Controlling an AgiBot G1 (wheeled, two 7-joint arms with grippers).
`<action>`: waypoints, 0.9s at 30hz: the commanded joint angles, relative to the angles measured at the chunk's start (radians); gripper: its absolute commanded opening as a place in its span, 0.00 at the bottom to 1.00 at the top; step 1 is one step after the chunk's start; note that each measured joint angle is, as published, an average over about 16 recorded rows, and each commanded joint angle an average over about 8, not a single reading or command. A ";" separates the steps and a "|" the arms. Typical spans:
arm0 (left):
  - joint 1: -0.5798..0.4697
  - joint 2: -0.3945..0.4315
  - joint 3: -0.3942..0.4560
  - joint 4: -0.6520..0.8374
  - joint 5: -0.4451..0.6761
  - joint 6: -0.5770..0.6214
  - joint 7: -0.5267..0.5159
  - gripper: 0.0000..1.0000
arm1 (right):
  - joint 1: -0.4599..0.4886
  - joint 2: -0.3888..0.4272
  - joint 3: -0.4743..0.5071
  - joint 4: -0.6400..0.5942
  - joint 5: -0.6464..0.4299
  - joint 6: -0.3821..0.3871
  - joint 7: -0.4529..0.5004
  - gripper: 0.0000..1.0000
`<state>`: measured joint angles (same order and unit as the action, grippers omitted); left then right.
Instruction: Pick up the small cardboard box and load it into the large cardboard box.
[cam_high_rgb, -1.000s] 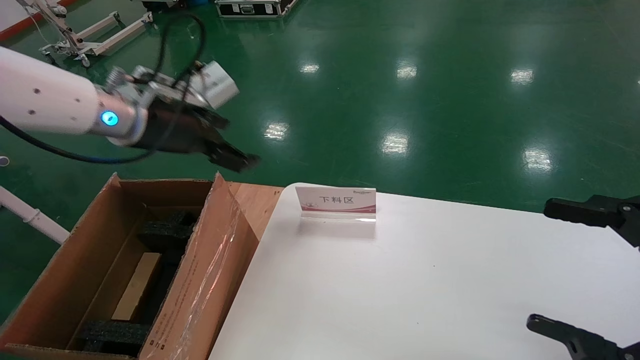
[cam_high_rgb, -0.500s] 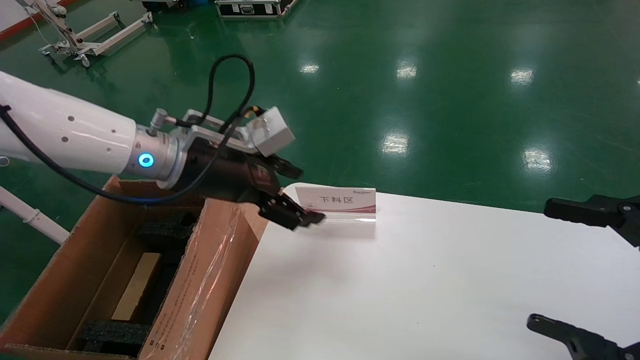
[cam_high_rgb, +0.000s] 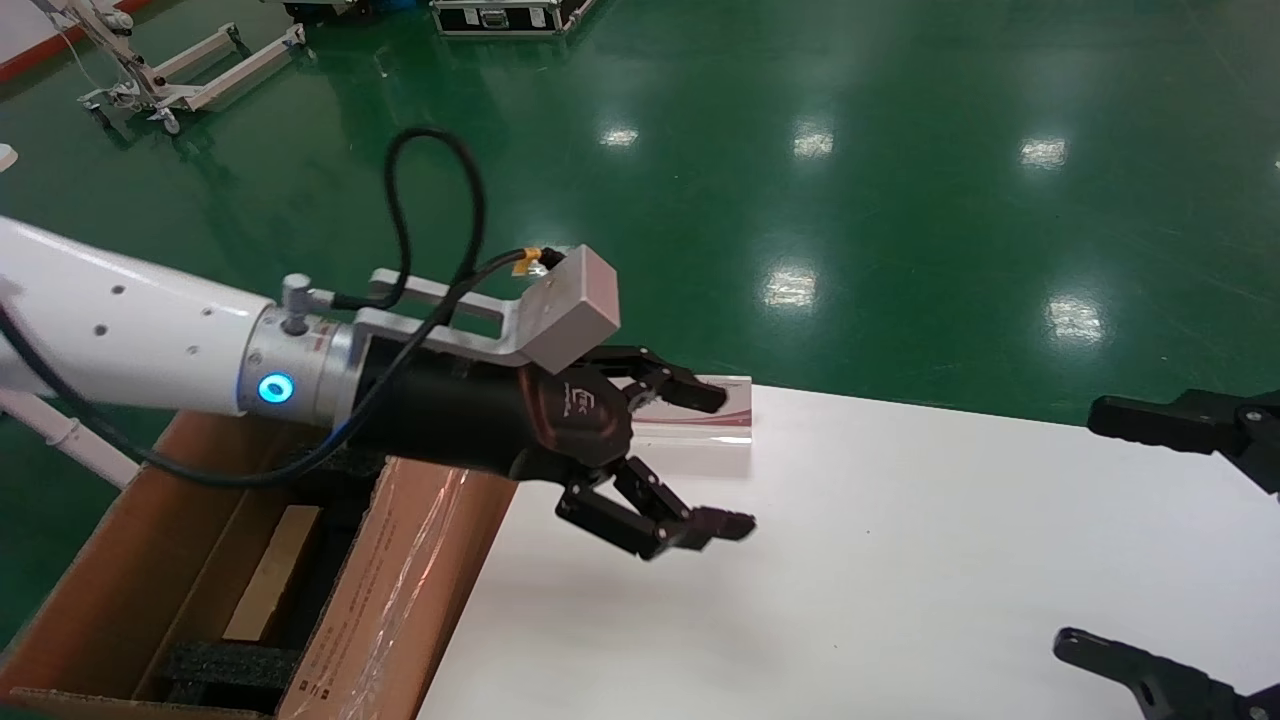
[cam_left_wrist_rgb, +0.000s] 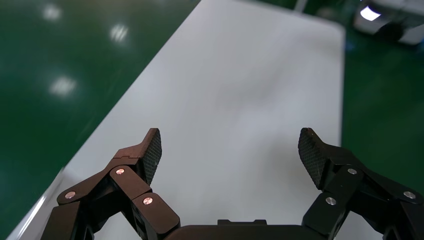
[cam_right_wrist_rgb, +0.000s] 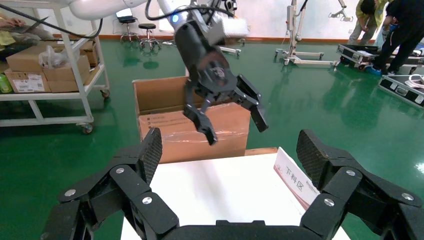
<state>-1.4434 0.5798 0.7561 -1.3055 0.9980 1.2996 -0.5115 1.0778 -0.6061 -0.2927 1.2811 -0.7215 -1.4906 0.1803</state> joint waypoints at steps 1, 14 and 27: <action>0.049 0.004 -0.063 0.003 -0.035 0.026 0.043 1.00 | 0.000 0.000 0.001 0.000 -0.001 0.000 0.000 1.00; 0.343 0.029 -0.443 0.020 -0.249 0.182 0.301 1.00 | -0.001 -0.002 0.005 0.001 -0.004 -0.002 0.003 1.00; 0.368 0.031 -0.475 0.022 -0.268 0.196 0.325 1.00 | -0.003 -0.004 0.010 0.002 -0.007 -0.004 0.006 1.00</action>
<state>-1.0752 0.6111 0.2808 -1.2832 0.7300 1.4958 -0.1868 1.0752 -0.6101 -0.2825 1.2835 -0.7286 -1.4945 0.1860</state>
